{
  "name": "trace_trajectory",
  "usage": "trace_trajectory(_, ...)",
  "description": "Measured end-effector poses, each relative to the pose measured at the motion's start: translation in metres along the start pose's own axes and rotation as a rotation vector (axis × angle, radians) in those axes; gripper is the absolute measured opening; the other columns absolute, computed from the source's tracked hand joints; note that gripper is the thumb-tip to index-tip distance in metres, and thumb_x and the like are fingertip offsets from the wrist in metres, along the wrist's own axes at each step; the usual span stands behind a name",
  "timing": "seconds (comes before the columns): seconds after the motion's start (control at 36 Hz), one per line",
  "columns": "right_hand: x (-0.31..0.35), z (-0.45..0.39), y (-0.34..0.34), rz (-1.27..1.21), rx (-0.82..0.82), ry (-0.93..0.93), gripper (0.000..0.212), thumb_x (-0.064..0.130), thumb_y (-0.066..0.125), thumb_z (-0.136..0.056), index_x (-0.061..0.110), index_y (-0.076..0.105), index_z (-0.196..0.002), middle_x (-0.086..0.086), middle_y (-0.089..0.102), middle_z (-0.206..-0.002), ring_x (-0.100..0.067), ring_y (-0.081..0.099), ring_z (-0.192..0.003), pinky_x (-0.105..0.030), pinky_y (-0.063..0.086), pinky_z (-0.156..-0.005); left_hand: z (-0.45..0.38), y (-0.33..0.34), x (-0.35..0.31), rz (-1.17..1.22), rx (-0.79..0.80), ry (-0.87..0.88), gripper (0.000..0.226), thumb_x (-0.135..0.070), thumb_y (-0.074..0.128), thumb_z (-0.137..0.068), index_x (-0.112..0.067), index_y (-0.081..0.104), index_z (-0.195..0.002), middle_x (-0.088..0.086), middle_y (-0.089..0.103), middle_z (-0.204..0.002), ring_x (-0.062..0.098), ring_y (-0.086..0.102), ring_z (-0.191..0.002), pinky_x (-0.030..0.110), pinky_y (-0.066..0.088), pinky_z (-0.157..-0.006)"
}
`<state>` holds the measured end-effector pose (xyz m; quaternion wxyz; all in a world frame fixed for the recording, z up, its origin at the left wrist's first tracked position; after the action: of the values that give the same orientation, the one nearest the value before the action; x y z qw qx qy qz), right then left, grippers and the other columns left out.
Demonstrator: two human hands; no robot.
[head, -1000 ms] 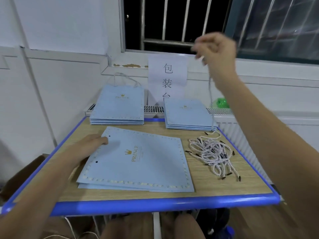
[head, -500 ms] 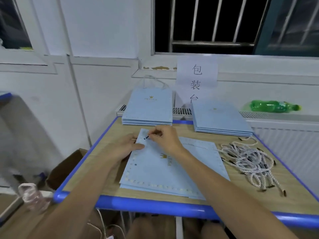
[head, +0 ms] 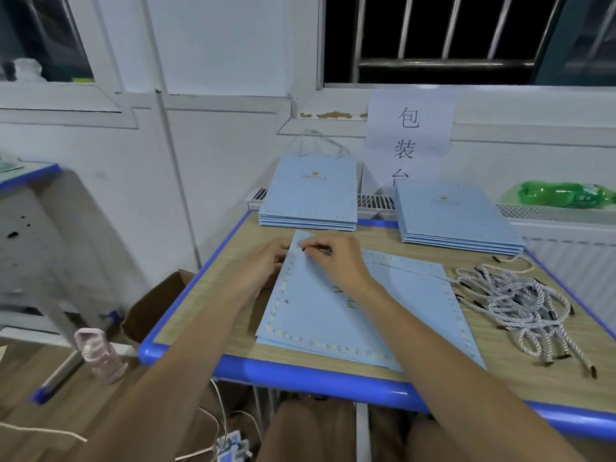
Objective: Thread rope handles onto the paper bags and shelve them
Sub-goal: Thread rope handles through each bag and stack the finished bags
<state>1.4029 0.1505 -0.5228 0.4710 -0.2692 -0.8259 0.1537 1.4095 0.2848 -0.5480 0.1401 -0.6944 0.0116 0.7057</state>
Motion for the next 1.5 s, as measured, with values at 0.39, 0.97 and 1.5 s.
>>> trace_trajectory(0.39,-0.003,0.006,0.0,-0.175,-0.024,0.027,0.02,-0.002,0.061,-0.087,0.011,0.072,-0.096,0.012,0.067,-0.088,0.008,0.06,-0.08,-0.006,0.044,-0.077,0.004,0.001,-0.011,-0.208,-0.017,0.276,0.023,-0.002,0.058,-0.089,-0.01,0.07,-0.106,0.005,0.071,-0.101,0.015,0.064,-0.091,0.02,0.051,-0.074)
trace_trajectory(0.97,-0.004,0.01,-0.007,-0.084,0.008,0.055,0.007,0.006,0.065,-0.085,0.01,0.071,-0.088,0.006,0.067,-0.085,-0.008,0.059,-0.08,-0.012,0.044,-0.072,0.0,0.003,-0.011,-0.387,-0.044,0.282,0.017,-0.006,0.05,-0.092,-0.002,0.066,-0.097,0.007,0.061,-0.084,0.012,0.05,-0.07,0.012,0.041,-0.059)
trace_trajectory(1.5,-0.003,0.012,-0.002,-0.077,0.083,0.048,0.009,0.011,0.065,-0.086,0.006,0.068,-0.079,-0.002,0.068,-0.082,-0.013,0.06,-0.079,-0.021,0.048,-0.072,-0.005,0.002,-0.013,-0.409,-0.083,0.265,0.043,-0.008,0.053,-0.092,-0.018,0.039,-0.053,-0.008,0.041,-0.053,0.005,0.033,-0.05,0.016,0.026,-0.047)
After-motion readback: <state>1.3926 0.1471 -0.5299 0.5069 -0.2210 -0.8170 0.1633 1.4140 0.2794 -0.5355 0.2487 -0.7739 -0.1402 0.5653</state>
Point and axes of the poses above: each hand's wrist, its own z-axis away from the middle knuckle, its own y-axis out of the palm, x = y × z, the point moved 8 cm from there along -z, towards the middle knuckle
